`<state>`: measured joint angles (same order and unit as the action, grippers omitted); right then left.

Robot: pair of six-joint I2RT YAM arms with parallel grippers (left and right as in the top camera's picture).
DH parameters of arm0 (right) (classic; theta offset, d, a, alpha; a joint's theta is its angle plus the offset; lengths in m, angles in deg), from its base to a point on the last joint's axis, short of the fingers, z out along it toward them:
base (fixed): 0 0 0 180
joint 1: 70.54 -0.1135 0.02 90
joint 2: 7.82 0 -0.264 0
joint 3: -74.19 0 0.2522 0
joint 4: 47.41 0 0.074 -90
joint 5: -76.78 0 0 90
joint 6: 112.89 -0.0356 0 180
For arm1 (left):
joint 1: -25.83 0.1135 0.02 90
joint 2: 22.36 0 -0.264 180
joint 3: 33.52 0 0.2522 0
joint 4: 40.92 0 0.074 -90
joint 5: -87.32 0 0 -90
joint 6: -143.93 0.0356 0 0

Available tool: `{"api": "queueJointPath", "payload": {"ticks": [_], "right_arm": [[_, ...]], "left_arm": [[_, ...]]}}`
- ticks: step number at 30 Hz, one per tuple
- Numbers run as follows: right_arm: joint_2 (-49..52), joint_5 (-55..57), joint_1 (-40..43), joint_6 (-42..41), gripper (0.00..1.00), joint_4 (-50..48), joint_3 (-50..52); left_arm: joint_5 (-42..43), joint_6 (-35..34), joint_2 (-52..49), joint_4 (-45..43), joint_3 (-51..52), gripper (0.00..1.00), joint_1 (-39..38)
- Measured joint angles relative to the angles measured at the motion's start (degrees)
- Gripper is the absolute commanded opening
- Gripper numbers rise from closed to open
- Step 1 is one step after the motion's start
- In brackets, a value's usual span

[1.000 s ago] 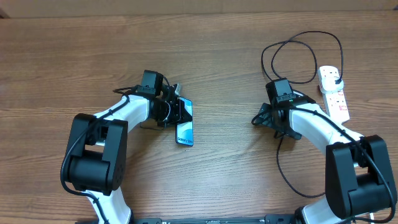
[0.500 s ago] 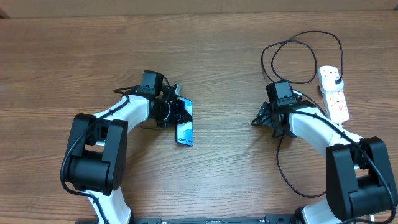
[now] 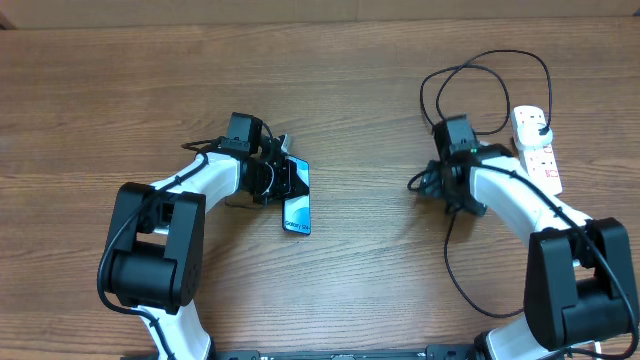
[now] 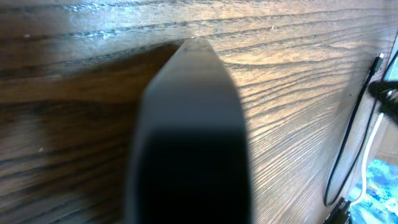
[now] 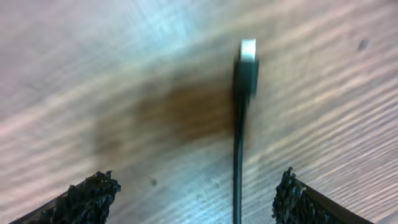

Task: Plug charger to phone and switch on socket
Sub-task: 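Lower the right gripper onto the USB-C cable plug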

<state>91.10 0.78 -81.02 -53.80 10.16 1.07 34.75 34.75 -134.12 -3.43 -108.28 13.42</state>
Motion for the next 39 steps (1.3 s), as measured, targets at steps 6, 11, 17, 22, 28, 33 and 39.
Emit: {"api": "queueJointPath", "payload": {"ticks": [6,11,17,22,28,33,39], "right_arm": [[0.04,1.44,1.92,0.74,0.8,2.14,-1.07],[0.04,1.53,6.51,0.98,0.73,-0.83,-0.85],[0.5,-2.45,10.01,2.6,0.64,-3.06,-0.24],[3.1,-4.92,9.64,3.65,0.59,-4.0,-0.24],[5.16,-6.05,9.6,4.28,0.34,-5.11,-0.33],[5.2,-6.32,9.33,4.15,0.31,-5.18,-0.33],[5.2,-6.1,9.35,4.22,0.39,-5.46,-0.33]], "left_arm": [[0.0,0.0,0.0,0.0,0.0,0.04,0.0],[-0.02,0.0,0.0,-0.02,0.0,0.04,0.0],[-0.02,0.0,0.0,-0.02,0.0,0.04,0.0],[-0.02,0.0,0.0,-0.04,0.0,0.04,0.0],[-0.04,0.0,0.0,-0.04,0.0,0.04,0.0],[-0.04,0.0,0.0,-0.11,0.0,0.04,0.0],[-0.04,0.0,0.0,-0.17,0.0,0.04,0.0]]}}
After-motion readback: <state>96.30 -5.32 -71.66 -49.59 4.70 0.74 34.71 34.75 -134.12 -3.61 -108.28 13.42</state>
